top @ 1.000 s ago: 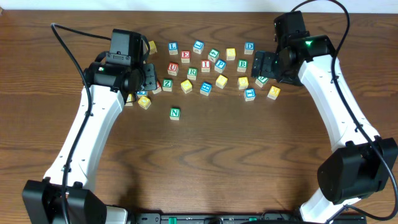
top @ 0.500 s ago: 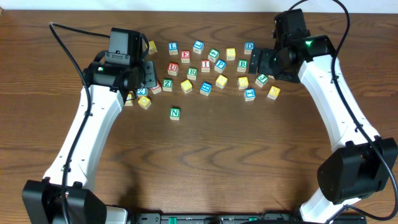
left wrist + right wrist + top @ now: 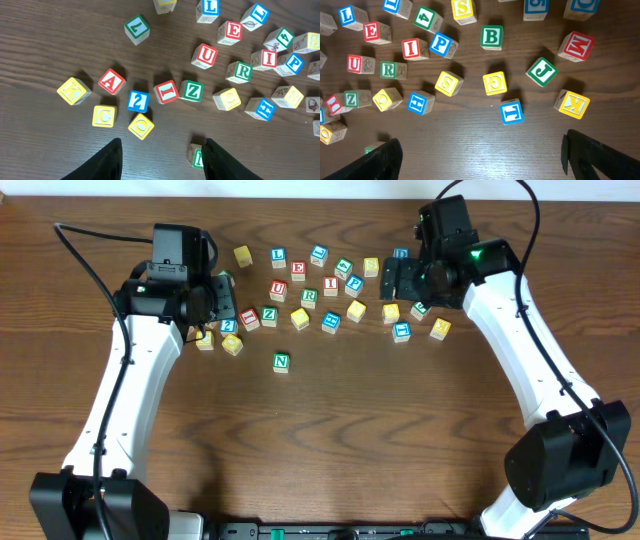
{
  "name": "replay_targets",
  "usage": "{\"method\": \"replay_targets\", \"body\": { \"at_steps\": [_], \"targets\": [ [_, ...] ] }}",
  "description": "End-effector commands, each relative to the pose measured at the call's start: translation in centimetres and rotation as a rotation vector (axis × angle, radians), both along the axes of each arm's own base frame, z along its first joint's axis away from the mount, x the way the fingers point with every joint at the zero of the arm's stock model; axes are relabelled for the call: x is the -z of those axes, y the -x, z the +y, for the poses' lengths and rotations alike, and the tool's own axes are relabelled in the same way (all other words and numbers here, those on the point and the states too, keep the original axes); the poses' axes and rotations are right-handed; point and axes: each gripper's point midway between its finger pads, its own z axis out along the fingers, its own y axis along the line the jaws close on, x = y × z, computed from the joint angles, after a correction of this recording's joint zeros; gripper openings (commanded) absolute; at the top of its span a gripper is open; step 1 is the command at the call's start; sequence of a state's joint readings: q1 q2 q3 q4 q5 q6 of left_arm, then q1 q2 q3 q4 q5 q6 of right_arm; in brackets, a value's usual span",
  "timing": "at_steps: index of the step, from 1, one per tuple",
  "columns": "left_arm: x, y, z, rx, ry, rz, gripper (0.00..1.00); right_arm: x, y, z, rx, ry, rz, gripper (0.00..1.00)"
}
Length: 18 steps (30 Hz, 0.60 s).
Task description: Spell out NEURIPS
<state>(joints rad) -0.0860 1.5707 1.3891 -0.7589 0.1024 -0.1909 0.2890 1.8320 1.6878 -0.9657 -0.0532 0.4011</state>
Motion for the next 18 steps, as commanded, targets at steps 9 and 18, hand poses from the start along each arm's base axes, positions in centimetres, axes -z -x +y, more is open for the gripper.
{"method": "replay_targets", "body": {
  "at_steps": [9,18],
  "targets": [
    [-1.47,-0.25,-0.08,-0.008,0.018,-0.033,0.5,-0.59,-0.29,0.66,-0.024,0.002,-0.023,0.99],
    [-0.61,-0.26,-0.09,-0.009,0.016,-0.007,0.5,-0.6,-0.38,0.6,-0.022,0.005,-0.027,0.99]
  ]
}}
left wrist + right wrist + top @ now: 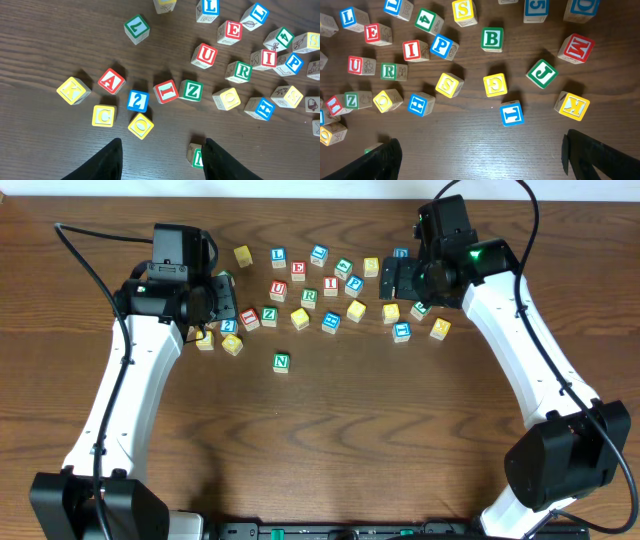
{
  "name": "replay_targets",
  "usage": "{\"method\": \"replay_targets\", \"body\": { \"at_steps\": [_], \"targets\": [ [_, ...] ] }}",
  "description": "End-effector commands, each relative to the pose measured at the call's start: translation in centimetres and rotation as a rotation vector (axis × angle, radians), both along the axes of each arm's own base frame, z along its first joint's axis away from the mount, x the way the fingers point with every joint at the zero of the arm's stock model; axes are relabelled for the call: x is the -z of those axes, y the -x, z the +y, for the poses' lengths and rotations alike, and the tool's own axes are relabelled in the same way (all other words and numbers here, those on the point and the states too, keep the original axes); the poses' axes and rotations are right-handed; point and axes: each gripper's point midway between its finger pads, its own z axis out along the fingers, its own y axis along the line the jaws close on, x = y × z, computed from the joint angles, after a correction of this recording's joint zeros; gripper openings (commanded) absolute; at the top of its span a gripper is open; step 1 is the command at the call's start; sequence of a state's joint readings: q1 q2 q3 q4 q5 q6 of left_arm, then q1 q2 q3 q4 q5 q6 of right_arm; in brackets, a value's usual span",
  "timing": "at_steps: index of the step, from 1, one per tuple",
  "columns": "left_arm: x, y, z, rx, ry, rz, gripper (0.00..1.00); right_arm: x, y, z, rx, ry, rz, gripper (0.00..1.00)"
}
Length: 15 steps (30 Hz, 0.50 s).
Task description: Spell out NEURIPS
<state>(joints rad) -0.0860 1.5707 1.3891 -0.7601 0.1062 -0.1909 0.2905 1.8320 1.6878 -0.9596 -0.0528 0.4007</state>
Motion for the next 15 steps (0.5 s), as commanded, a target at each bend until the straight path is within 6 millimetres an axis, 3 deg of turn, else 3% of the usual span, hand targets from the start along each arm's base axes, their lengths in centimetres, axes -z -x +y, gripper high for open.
{"method": "replay_targets", "body": {
  "at_steps": [1,15],
  "targets": [
    [-0.56,-0.3,-0.02,-0.01,0.012,-0.006,0.5,-0.52,-0.29,0.42,-0.018,0.011,-0.021,0.99],
    [-0.56,-0.3,-0.02,-0.01,0.012,-0.006,0.5,-0.49,-0.34,0.21,-0.012,0.022,-0.024,0.99]
  ]
}}
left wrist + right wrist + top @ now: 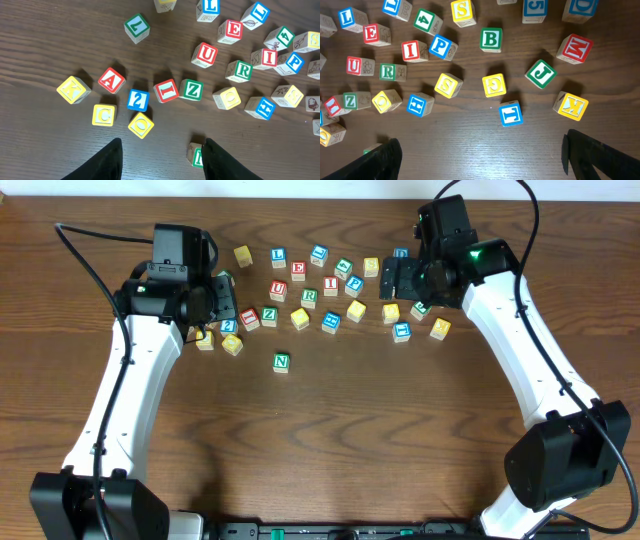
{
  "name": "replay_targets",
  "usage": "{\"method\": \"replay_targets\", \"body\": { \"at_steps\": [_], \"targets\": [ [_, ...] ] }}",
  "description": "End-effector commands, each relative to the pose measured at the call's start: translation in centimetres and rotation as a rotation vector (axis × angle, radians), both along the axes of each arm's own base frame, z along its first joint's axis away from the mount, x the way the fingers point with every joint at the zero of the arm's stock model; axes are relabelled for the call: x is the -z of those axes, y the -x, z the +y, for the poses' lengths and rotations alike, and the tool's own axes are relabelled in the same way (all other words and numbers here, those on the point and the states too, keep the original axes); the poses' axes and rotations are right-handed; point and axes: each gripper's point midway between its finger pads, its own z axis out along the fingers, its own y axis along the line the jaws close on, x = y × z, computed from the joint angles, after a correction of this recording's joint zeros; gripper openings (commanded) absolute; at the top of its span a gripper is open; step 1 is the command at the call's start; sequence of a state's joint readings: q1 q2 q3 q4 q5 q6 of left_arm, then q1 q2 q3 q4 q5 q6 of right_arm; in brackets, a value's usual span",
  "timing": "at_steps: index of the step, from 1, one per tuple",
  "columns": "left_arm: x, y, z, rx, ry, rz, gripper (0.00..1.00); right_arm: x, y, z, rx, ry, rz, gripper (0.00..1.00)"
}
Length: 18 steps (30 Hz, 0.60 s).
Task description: Spell out NEURIPS
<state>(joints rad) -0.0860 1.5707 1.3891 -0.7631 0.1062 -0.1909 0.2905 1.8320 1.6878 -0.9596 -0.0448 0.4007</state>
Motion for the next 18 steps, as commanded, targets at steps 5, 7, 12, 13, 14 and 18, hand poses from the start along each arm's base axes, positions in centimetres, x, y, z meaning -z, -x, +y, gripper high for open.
{"method": "replay_targets", "body": {
  "at_steps": [5,7,12,13,14,18],
  "targets": [
    [-0.59,-0.35,-0.01,0.0,0.005,-0.01,0.5,-0.47,-0.26,0.39,-0.017,0.015,-0.021,0.99],
    [-0.55,-0.28,-0.01,0.003,0.004,-0.007,0.5,-0.45,-0.19,0.44,-0.018,0.015,-0.018,0.99],
    [-0.5,-0.2,0.0,0.003,0.003,-0.003,0.5,-0.44,-0.05,0.85,-0.028,0.015,-0.018,0.99],
    [-0.51,-0.22,0.01,0.003,0.003,-0.004,0.5,-0.45,-0.05,0.94,-0.03,0.015,-0.019,0.99],
    [-0.52,-0.27,0.13,-0.001,-0.003,-0.006,0.5,-0.46,-0.06,0.96,-0.03,0.015,-0.02,0.99],
    [-0.64,-0.54,0.68,-0.018,-0.031,-0.019,0.5,-0.48,-0.07,1.03,-0.032,0.014,-0.021,0.99]
  ]
}}
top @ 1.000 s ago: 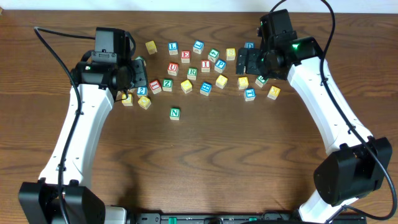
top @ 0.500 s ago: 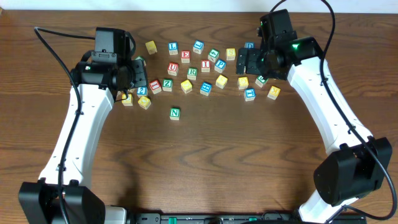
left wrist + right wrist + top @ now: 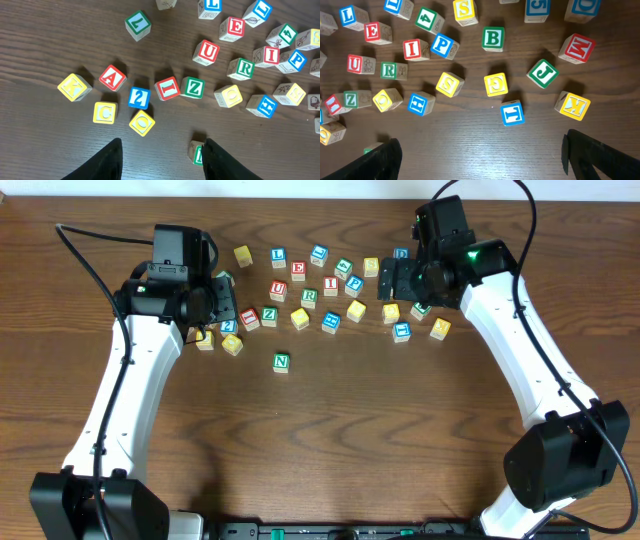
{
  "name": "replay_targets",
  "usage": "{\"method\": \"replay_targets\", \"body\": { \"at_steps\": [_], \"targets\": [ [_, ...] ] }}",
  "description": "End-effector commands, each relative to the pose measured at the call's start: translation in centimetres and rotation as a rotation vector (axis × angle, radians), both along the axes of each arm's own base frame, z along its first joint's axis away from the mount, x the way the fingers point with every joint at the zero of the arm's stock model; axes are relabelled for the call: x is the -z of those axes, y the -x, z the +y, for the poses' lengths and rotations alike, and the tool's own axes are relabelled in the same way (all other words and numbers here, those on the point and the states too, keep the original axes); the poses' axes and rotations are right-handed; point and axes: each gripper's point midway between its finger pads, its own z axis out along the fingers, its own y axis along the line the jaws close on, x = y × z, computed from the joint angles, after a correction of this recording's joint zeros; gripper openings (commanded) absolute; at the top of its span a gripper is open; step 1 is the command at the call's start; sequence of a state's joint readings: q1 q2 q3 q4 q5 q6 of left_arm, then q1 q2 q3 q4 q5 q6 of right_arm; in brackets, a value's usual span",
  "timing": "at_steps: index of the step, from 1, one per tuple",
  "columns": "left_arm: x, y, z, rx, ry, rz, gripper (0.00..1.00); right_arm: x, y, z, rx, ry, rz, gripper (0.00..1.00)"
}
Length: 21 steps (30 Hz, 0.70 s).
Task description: Spell out NEURIPS
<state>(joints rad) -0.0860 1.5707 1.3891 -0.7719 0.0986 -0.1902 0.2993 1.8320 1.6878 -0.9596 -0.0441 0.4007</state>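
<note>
Lettered wooden blocks lie scattered across the far half of the table (image 3: 330, 430). A green N (image 3: 281, 362) sits alone, nearer than the rest; in the left wrist view the N (image 3: 196, 152) is partly behind my right-hand finger. Red E (image 3: 371, 32), red U (image 3: 355, 64), green R (image 3: 388, 70), red I (image 3: 411, 49), blue P (image 3: 441, 45) and yellow S (image 3: 449, 84) lie loose in the cluster. My left gripper (image 3: 162, 160) hovers open over the cluster's left end. Over its right end hangs my right gripper (image 3: 480, 155), wide open and empty.
Other blocks lie mixed in: yellow K (image 3: 74, 86), red A (image 3: 112, 77), green Z (image 3: 192, 87), green B (image 3: 493, 38), green J (image 3: 542, 72), red M (image 3: 577, 48). Bare wood stretches toward the near edge (image 3: 330, 500).
The blocks sit a few pixels higher in the left wrist view, so that wrist has shifted slightly. No block has moved and both grippers remain open.
At each earlier moment both grippers hung open above the two ends of the cluster, with the green N lying apart in front. Only tiny shifts of the wrist views show; the blocks lie as they did.
</note>
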Motion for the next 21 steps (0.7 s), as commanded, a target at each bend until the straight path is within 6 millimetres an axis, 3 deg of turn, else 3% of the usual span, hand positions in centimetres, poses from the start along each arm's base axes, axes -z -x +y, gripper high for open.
{"method": "replay_targets", "body": {
  "at_steps": [1,21],
  "targets": [
    [-0.8,-0.8,0.6,-0.014,-0.029,-0.031,0.5,-0.5,-0.2,0.7,-0.023,0.014,-0.021,0.99],
    [-1.6,-2.0,0.6,-0.006,-0.038,-0.089,0.5,-0.5,-0.3,0.7,-0.023,0.012,-0.025,0.99]
  ]
}}
